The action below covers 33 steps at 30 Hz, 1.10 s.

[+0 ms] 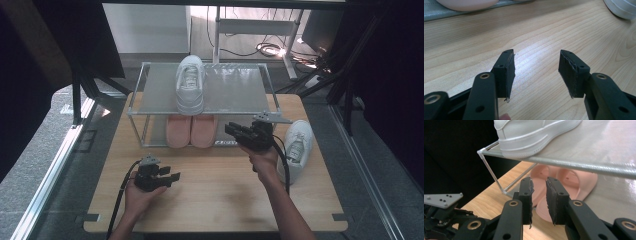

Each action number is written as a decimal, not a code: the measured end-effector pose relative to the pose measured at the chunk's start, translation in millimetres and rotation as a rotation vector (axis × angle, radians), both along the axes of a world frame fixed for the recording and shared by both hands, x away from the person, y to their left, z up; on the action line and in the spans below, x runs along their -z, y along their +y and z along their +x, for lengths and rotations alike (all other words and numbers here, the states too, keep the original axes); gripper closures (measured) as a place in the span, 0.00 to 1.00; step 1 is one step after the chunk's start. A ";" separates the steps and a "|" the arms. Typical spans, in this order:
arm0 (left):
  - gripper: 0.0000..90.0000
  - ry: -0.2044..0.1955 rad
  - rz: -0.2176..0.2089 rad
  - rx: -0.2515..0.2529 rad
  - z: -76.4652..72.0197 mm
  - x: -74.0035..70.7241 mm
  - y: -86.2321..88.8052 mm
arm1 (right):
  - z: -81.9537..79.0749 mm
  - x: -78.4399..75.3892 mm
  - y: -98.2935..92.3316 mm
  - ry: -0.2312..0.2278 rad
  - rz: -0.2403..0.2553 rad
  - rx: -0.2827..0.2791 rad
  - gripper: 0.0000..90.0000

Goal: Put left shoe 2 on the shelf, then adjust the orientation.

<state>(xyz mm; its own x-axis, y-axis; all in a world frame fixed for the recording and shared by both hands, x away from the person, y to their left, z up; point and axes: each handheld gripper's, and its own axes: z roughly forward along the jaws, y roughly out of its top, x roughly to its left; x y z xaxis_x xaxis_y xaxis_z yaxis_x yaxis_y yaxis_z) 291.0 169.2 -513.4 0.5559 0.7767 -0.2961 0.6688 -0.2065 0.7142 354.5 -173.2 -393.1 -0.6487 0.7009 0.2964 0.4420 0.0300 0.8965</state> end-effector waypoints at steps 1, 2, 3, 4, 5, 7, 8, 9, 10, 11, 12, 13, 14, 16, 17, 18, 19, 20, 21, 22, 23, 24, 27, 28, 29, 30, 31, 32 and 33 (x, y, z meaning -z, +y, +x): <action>0.53 0.000 0.000 0.000 0.0 0.1 -0.1 | -1.3 1.5 -1.7 0.001 0.003 0.001 0.82; 0.53 0.000 0.001 0.000 0.0 0.2 -0.2 | -2.7 3.0 -3.3 0.002 0.003 0.001 0.82; 0.53 0.000 0.001 0.000 0.0 0.2 -0.3 | -4.4 4.5 -4.9 0.001 -0.001 0.003 0.82; 0.53 0.000 0.001 0.000 -0.1 0.1 -0.3 | -6.4 6.3 -6.4 -0.001 -0.001 0.005 0.81; 0.53 -0.001 0.001 -0.001 -0.1 0.1 -0.3 | -8.5 8.2 -7.9 -0.002 0.001 0.006 0.81; 0.53 -0.001 0.001 -0.001 -0.2 0.2 -0.2 | -13.0 12.5 -10.6 -0.001 0.001 0.004 0.81; 0.53 0.000 0.002 -0.001 -0.4 0.2 -0.3 | -15.3 14.7 -11.8 -0.001 -0.003 0.004 0.81; 0.53 -0.001 0.004 -0.001 -0.6 0.2 -0.3 | -17.6 17.0 -13.0 -0.003 -0.010 0.005 0.81; 0.53 -0.003 0.002 0.000 -0.9 0.2 -0.3 | -19.3 18.6 -14.0 -0.004 -0.015 0.006 0.81; 0.53 -0.004 0.000 -0.001 -1.3 0.0 -0.4 | -22.1 21.2 -15.8 -0.004 -0.022 0.009 0.81; 0.53 -0.004 0.002 -0.002 -1.6 -0.5 -0.3 | -24.4 23.5 -17.4 -0.007 -0.028 0.012 0.81; 0.53 -0.005 0.000 -0.002 -1.7 -1.0 -0.1 | -26.2 25.1 -18.7 -0.008 -0.031 0.014 0.81; 0.53 -0.006 0.000 -0.004 -1.7 -1.2 0.2 | -28.4 27.5 -20.6 -0.009 -0.036 0.017 0.81; 0.53 -0.006 0.001 -0.005 -1.5 -1.0 0.0 | -33.1 33.1 -25.4 -0.005 -0.045 0.025 0.81; 0.53 -0.005 0.002 -0.005 -1.5 -0.8 -0.3 | -34.7 35.7 -27.5 -0.004 -0.047 0.029 0.81; 0.53 -0.003 0.002 -0.007 -1.6 -0.4 -1.0 | -35.8 37.5 -29.1 0.000 -0.050 0.033 0.81; 0.53 -0.002 0.003 -0.005 -1.6 -0.2 -1.6 | -37.1 40.2 -31.1 0.002 -0.054 0.036 0.81; 0.53 -0.003 0.003 -0.002 -1.6 -0.2 -2.0 | -38.3 42.6 -33.2 0.007 -0.058 0.041 0.81; 0.53 -0.003 0.003 -0.003 -1.6 -0.1 -2.5 | -39.4 44.9 -35.3 0.010 -0.060 0.046 0.81; 0.53 -0.003 0.004 -0.002 -1.6 0.0 -2.6 | -40.6 47.1 -37.4 0.013 -0.062 0.052 0.81; 0.53 -0.002 0.007 0.001 -1.5 0.2 -2.3 | -41.7 49.2 -39.7 0.015 -0.064 0.055 0.81; 0.53 -0.002 0.008 0.001 -1.5 0.2 -2.3 | -43.1 51.3 -41.9 0.019 -0.066 0.060 0.81; 0.53 -0.003 0.008 0.001 -1.5 0.2 -2.3 | -46.8 59.2 -48.1 0.031 -0.077 0.078 0.82; 0.53 -0.002 0.008 0.001 -1.5 0.3 -2.5 | -47.7 61.9 -50.3 0.037 -0.081 0.083 0.82; 0.53 -0.002 0.009 0.002 -1.6 0.4 -2.8 | -48.7 64.6 -52.6 0.042 -0.086 0.090 0.83; 0.53 0.000 0.009 0.004 -1.7 0.5 -3.1 | -49.6 67.6 -54.6 0.044 -0.090 0.098 0.83; 0.53 0.000 0.008 0.003 -1.7 0.5 -3.3 | -50.4 70.9 -57.0 0.054 -0.099 0.103 0.83; 0.53 0.000 0.009 0.004 -1.7 0.6 -3.3 | -50.7 72.7 -58.1 0.059 -0.107 0.105 0.84; 0.53 0.000 0.010 0.004 -1.6 0.7 -3.1 | -51.8 75.1 -60.2 0.063 -0.123 0.110 0.85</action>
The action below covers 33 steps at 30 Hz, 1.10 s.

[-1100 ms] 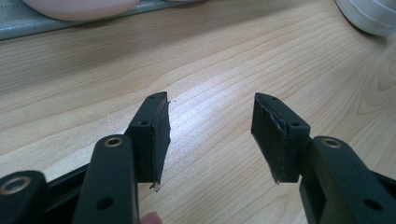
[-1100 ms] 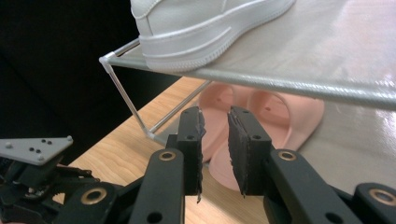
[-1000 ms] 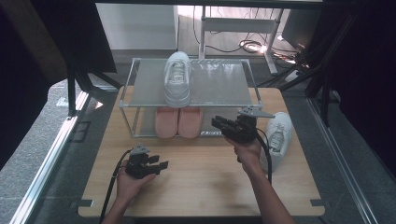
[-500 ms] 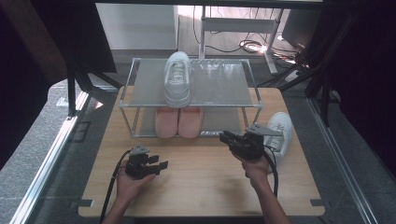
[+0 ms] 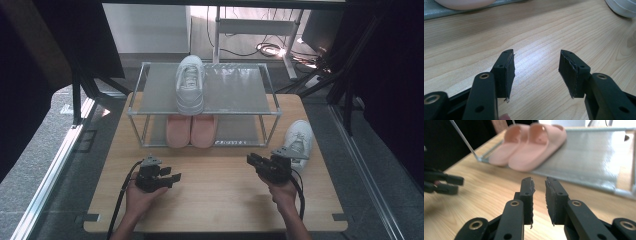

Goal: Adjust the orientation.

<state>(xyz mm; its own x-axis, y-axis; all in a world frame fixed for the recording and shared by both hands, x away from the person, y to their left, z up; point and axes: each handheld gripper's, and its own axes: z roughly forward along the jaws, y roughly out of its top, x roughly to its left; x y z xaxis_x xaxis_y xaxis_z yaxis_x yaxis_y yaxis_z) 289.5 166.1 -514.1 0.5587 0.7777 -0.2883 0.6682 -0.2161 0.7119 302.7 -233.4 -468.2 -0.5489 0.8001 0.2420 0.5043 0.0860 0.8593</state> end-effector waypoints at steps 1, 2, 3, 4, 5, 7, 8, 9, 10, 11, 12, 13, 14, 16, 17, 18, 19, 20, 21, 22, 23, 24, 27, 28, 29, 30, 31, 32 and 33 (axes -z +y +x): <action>0.53 0.001 0.001 -0.002 0.0 0.0 0.1 | -1.0 1.9 -1.8 0.002 -0.010 0.007 0.86; 0.53 0.000 0.002 -0.003 0.2 0.0 0.5 | -1.8 3.3 -3.3 0.005 -0.013 0.010 0.88; 0.53 0.000 0.002 -0.003 0.2 0.0 0.7 | -2.8 5.7 -6.0 0.015 -0.017 0.016 0.90; 0.53 -0.001 0.002 -0.002 0.2 0.0 0.7 | -3.4 7.5 -8.2 0.023 -0.022 0.022 0.92; 0.53 -0.001 0.002 -0.001 0.2 0.0 0.7 | -4.1 9.0 -10.7 0.029 -0.026 0.028 0.94; 0.52 -0.001 0.003 -0.001 0.1 0.1 0.8 | -5.4 11.3 -15.4 0.038 -0.028 0.038 0.97; 0.52 -0.001 0.003 0.000 0.2 0.2 0.8 | -6.0 12.6 -17.7 0.038 -0.032 0.045 0.98; 0.52 0.000 0.004 0.000 0.2 0.3 0.8 | -6.7 13.3 -19.7 0.041 -0.038 0.053 0.99; 0.52 -0.001 0.004 0.000 0.2 0.3 0.8 | -7.3 14.4 -22.0 0.040 -0.052 0.063 0.99; 0.52 -0.001 0.004 0.000 0.2 0.2 0.8 | -7.8 15.4 -23.8 0.042 -0.067 0.073 0.99; 0.52 -0.001 0.004 0.000 0.2 0.2 0.9 | -8.0 15.9 -24.5 0.042 -0.074 0.077 0.99; 0.52 -0.001 0.004 0.000 0.2 0.2 1.0 | -8.2 16.9 -25.6 0.043 -0.084 0.087 0.99; 0.52 -0.002 0.004 -0.001 0.3 0.2 1.1 | -8.0 18.1 -27.3 0.045 -0.101 0.096 0.99; 0.52 0.001 0.004 -0.003 0.5 0.6 1.4 | -7.6 19.9 -28.9 0.050 -0.108 0.110 0.99; 0.52 0.001 0.005 -0.003 0.6 0.9 1.6 | -7.3 20.8 -29.8 0.056 -0.110 0.113 0.99; 0.52 0.002 0.006 -0.003 0.6 1.1 1.6 | -6.9 21.6 -30.3 0.056 -0.111 0.115 0.99; 0.52 0.002 0.006 -0.003 0.7 1.2 1.7 | -6.5 22.0 -30.6 0.057 -0.114 0.117 0.99; 0.52 0.002 0.006 -0.002 0.7 1.2 1.8 | -6.2 22.3 -30.9 0.058 -0.116 0.119 0.99; 0.52 0.002 0.006 -0.002 0.7 1.2 1.8 | -5.8 22.3 -31.5 0.061 -0.121 0.120 0.99; 0.52 0.002 0.006 -0.002 0.7 1.2 1.9 | -5.5 22.7 -31.5 0.059 -0.118 0.124 0.99; 0.52 0.002 0.006 -0.003 0.6 1.1 2.0 | -5.1 23.0 -32.2 0.059 -0.120 0.127 0.99; 0.52 0.002 0.006 -0.003 0.7 1.1 2.1 | -4.9 23.2 -32.8 0.061 -0.123 0.131 0.99; 0.52 0.002 0.006 -0.003 0.6 1.1 2.2 | -4.7 23.9 -34.8 0.059 -0.133 0.143 0.99; 0.52 0.002 0.005 -0.003 0.6 1.1 2.1 | -4.6 24.1 -35.4 0.058 -0.127 0.147 0.99; 0.52 0.001 0.005 -0.004 0.5 1.0 2.1 | -4.6 24.0 -36.2 0.059 -0.128 0.151 0.99; 0.52 0.002 0.005 -0.004 0.5 1.0 2.2 | -4.5 23.8 -37.0 0.057 -0.131 0.157 0.99; 0.52 0.001 0.006 -0.004 0.6 1.1 2.2 | -4.5 23.6 -37.8 0.057 -0.132 0.161 0.99; 0.52 0.002 0.007 -0.004 0.6 1.2 2.1 | -4.5 23.3 -38.8 0.056 -0.133 0.168 0.99; 0.52 0.002 0.007 -0.003 0.6 1.4 1.9 | -4.6 23.2 -39.7 0.056 -0.141 0.172 0.99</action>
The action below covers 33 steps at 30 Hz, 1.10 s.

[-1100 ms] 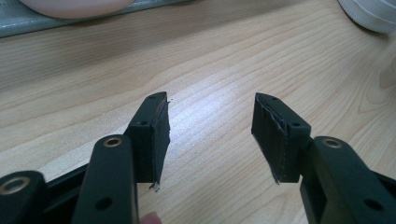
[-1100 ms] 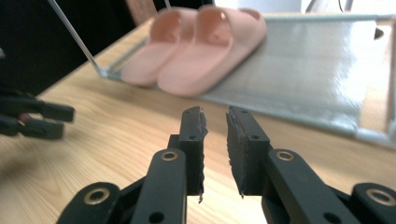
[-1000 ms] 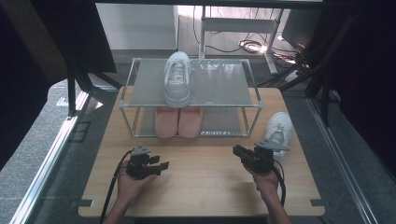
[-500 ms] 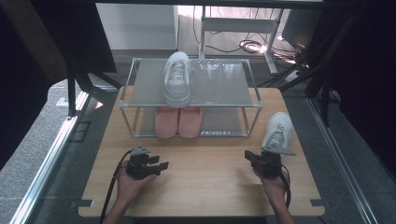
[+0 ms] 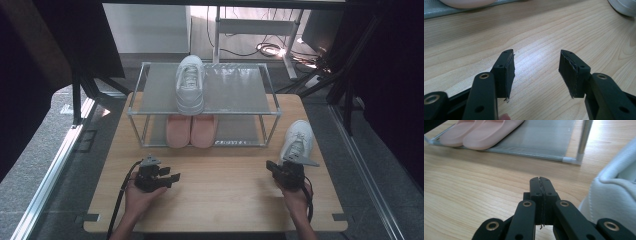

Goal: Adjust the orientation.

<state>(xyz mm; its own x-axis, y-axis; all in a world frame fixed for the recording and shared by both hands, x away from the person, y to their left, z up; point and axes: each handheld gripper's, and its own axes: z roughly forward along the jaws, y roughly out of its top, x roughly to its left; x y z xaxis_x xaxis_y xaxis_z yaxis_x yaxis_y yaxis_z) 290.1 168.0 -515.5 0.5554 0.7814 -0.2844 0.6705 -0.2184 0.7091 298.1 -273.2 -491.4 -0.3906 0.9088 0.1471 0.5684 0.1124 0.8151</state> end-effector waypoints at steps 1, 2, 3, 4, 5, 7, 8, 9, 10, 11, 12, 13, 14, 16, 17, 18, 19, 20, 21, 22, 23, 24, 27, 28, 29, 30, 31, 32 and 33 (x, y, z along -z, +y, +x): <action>0.52 0.000 -0.001 0.001 0.0 0.2 -0.2 | 0.1 0.2 -0.6 -0.002 -0.001 0.004 0.99; 0.52 0.002 0.000 0.003 0.0 0.3 -0.5 | 0.2 0.3 -1.1 -0.002 0.003 0.005 0.99; 0.52 0.002 0.002 0.004 0.0 0.5 -0.6 | 0.3 0.3 -1.5 0.000 0.007 0.005 0.99; 0.52 0.003 0.002 0.004 0.1 0.7 -0.9 | 0.5 0.6 -1.2 0.001 0.006 0.007 0.99; 0.52 0.003 0.002 0.004 0.2 1.0 -1.1 | 0.7 0.9 -0.9 0.001 0.004 0.008 0.99; 0.52 0.004 0.002 0.005 0.2 1.4 -1.3 | 1.1 1.9 -0.8 0.003 0.001 0.009 0.99; 0.52 0.005 0.002 0.005 0.2 1.3 -1.4 | 1.2 2.2 -1.0 0.004 -0.001 0.011 0.99; 0.52 0.004 0.002 0.004 0.2 1.2 -1.4 | 1.5 2.6 -1.6 0.006 -0.003 0.014 0.99; 0.52 0.004 0.002 0.004 0.2 1.2 -1.3 | 1.6 3.0 -2.3 0.009 -0.003 0.019 0.99; 0.52 0.005 0.002 0.004 0.2 1.3 -1.3 | 1.8 3.4 -3.3 0.007 -0.006 0.025 0.99; 0.52 0.005 0.001 0.004 0.3 1.4 -1.2 | 2.0 3.5 -4.6 0.009 -0.008 0.029 0.99; 0.52 0.006 0.001 0.004 0.3 1.5 -1.2 | 2.2 3.7 -5.4 0.009 -0.005 0.036 0.99; 0.52 0.007 0.002 0.005 0.4 1.6 -1.2 | 2.5 3.8 -6.4 0.008 -0.007 0.040 0.99; 0.52 0.007 0.003 0.004 0.6 1.7 -0.9 | 2.9 4.1 -7.6 0.011 -0.005 0.046 0.99; 0.52 0.007 0.002 0.005 0.7 1.8 -0.8 | 3.2 4.5 -8.0 0.012 -0.009 0.049 0.99; 0.52 0.007 0.002 0.004 0.7 1.9 -0.7 | 3.4 5.0 -8.5 0.013 -0.013 0.053 0.99; 0.52 0.007 0.002 0.005 0.7 1.9 -0.7 | 3.6 5.8 -8.8 0.016 -0.016 0.054 0.99; 0.52 0.007 0.001 0.005 0.7 1.9 -0.7 | 3.8 6.4 -9.1 0.023 -0.024 0.057 0.99; 0.52 0.006 0.000 0.005 0.5 1.7 -0.7 | 4.0 7.1 -9.1 0.025 -0.035 0.062 0.99; 0.52 0.006 0.000 0.005 0.5 1.6 -0.6 | 3.7 7.7 -9.0 0.020 -0.040 0.068 0.99; 0.52 0.005 0.000 0.004 0.4 1.5 -0.5 | 3.5 7.8 -9.1 0.018 -0.046 0.071 0.99; 0.52 0.005 0.000 0.003 0.4 1.4 -0.3 | 3.2 7.8 -9.3 0.016 -0.056 0.073 0.99; 0.52 0.006 -0.001 0.002 0.4 1.3 0.2 | 1.8 8.5 -10.1 0.013 -0.062 0.080 0.99; 0.52 0.007 0.001 0.001 0.4 1.1 0.4 | 1.6 8.6 -10.5 0.012 -0.062 0.079 0.99; 0.52 0.007 0.000 0.000 0.4 1.0 0.6 | 1.0 8.5 -10.9 0.011 -0.064 0.079 0.99; 0.52 0.005 -0.001 -0.001 0.4 0.8 1.0 | 0.2 8.3 -11.2 0.012 -0.070 0.080 0.99; 0.52 0.005 -0.001 -0.002 0.4 0.7 1.4 | -0.6 8.5 -11.3 0.007 -0.077 0.086 0.99; 0.52 0.004 -0.002 -0.004 0.4 0.6 1.7 | -1.6 8.3 -12.0 0.005 -0.086 0.089 0.99; 0.52 0.003 -0.002 -0.003 0.5 0.5 2.1 | -2.4 8.4 -12.6 0.004 -0.088 0.092 1.00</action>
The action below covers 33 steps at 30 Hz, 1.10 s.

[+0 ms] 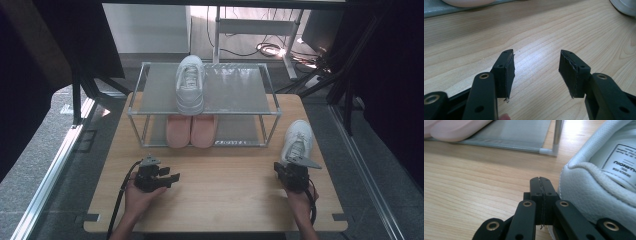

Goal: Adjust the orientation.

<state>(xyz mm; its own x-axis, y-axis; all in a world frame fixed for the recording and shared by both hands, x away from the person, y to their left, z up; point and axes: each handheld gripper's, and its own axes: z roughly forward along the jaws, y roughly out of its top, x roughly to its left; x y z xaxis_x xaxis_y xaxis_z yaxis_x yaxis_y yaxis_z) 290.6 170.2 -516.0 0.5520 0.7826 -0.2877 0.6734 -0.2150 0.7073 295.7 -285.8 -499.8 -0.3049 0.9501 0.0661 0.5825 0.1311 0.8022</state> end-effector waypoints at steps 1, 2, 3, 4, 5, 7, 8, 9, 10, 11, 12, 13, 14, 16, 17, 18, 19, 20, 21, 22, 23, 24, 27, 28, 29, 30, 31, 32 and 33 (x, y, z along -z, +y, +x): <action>0.52 0.001 0.000 -0.001 0.0 -0.1 0.2 | -1.4 -0.2 -1.3 0.004 0.001 0.003 0.99; 0.52 -0.001 -0.001 -0.001 -0.1 -0.2 0.4 | -2.8 0.3 -2.7 -0.001 0.005 0.010 0.99; 0.52 -0.002 -0.002 0.000 -0.3 -0.5 0.6 | -5.5 0.2 -5.0 0.002 0.010 0.019 0.99; 0.52 -0.004 -0.002 0.000 -0.4 -0.8 0.9 | -7.7 0.5 -7.0 -0.001 0.014 0.028 0.99; 0.52 -0.005 -0.003 0.000 -0.4 -1.2 1.1 | -10.1 0.3 -9.9 0.001 0.013 0.030 0.99; 0.52 -0.006 -0.003 0.000 -0.4 -1.4 1.4 | -14.4 0.2 -14.8 0.000 0.017 0.044 0.99; 0.52 -0.006 -0.003 0.000 -0.3 -1.3 1.4 | -16.9 0.3 -17.9 -0.001 0.018 0.050 0.99; 0.52 -0.006 -0.002 0.000 -0.2 -1.2 1.1 | -19.5 0.2 -21.1 -0.001 0.015 0.055 0.99; 0.52 -0.006 -0.002 0.002 -0.2 -1.0 0.6 | -21.6 0.4 -24.1 -0.004 0.019 0.062 0.99; 0.52 -0.004 -0.002 0.002 -0.3 -0.9 0.0 | -23.7 0.3 -27.2 -0.004 0.020 0.067 0.99; 0.52 -0.005 -0.001 0.003 -0.3 -0.8 -0.5 | -25.6 0.3 -30.2 -0.003 0.020 0.071 0.99; 0.52 -0.006 -0.001 0.006 -0.2 -0.7 -0.7 | -27.5 0.4 -32.9 -0.004 0.022 0.078 0.99; 0.52 -0.005 -0.001 0.006 -0.3 -0.7 -0.8 | -29.6 0.7 -36.3 -0.009 0.024 0.087 0.99; 0.52 -0.005 0.001 0.006 -0.1 -0.7 -0.7 | -32.4 1.2 -41.3 -0.014 0.029 0.097 0.99; 0.52 -0.005 0.002 0.006 -0.1 -0.7 -0.6 | -33.8 1.1 -44.5 -0.014 0.030 0.103 0.99; 0.52 -0.004 0.002 0.006 -0.1 -0.6 -0.7 | -35.1 1.0 -47.5 -0.014 0.033 0.107 0.99; 0.52 -0.004 0.003 0.007 0.0 -0.5 -0.8 | -36.2 1.0 -50.4 -0.016 0.033 0.116 0.99; 0.52 -0.004 0.003 0.007 -0.1 -0.4 -1.0 | -37.4 1.0 -53.4 -0.017 0.033 0.123 0.99; 0.52 -0.004 0.003 0.008 -0.1 -0.3 -1.2 | -38.3 1.1 -56.5 -0.018 0.034 0.129 0.99; 0.52 -0.004 0.003 0.007 -0.1 -0.3 -1.3 | -39.2 1.2 -60.1 -0.020 0.037 0.136 0.99; 0.52 -0.004 0.004 0.007 0.0 -0.2 -1.3 | -40.0 1.0 -63.0 -0.019 0.041 0.140 0.99; 0.52 -0.003 0.003 0.007 0.0 -0.2 -1.3 | -40.1 1.0 -65.4 -0.020 0.045 0.146 0.99; 0.52 -0.004 0.004 0.007 0.1 -0.4 -0.9 | -40.4 0.5 -71.7 -0.024 0.048 0.162 0.99; 0.52 -0.004 0.004 0.006 0.1 -0.4 -0.8 | -40.2 0.5 -73.5 -0.026 0.047 0.163 0.99; 0.52 -0.004 0.004 0.005 0.2 -0.3 -0.7 | -40.2 0.5 -75.3 -0.028 0.046 0.168 0.99; 0.52 -0.004 0.004 0.005 0.2 -0.3 -0.7 | -40.2 0.5 -77.0 -0.029 0.049 0.173 0.99; 0.52 -0.004 0.004 0.005 0.2 -0.2 -0.8 | -40.3 0.5 -78.9 -0.028 0.050 0.177 0.99; 0.52 -0.003 0.004 0.006 0.2 -0.1 -1.0 | -40.2 0.7 -80.4 -0.031 0.053 0.181 0.99; 0.52 -0.003 0.004 0.006 0.1 -0.1 -1.2 | -40.4 0.7 -82.7 -0.030 0.056 0.184 0.99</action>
<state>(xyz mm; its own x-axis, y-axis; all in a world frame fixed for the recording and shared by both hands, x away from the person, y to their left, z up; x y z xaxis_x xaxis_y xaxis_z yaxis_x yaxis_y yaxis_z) 290.7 169.0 -516.0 0.5580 0.7802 -0.2828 0.6697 -0.2222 0.7086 255.4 -368.5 -500.5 -0.1292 0.9850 0.1143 0.5681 -0.0209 0.8227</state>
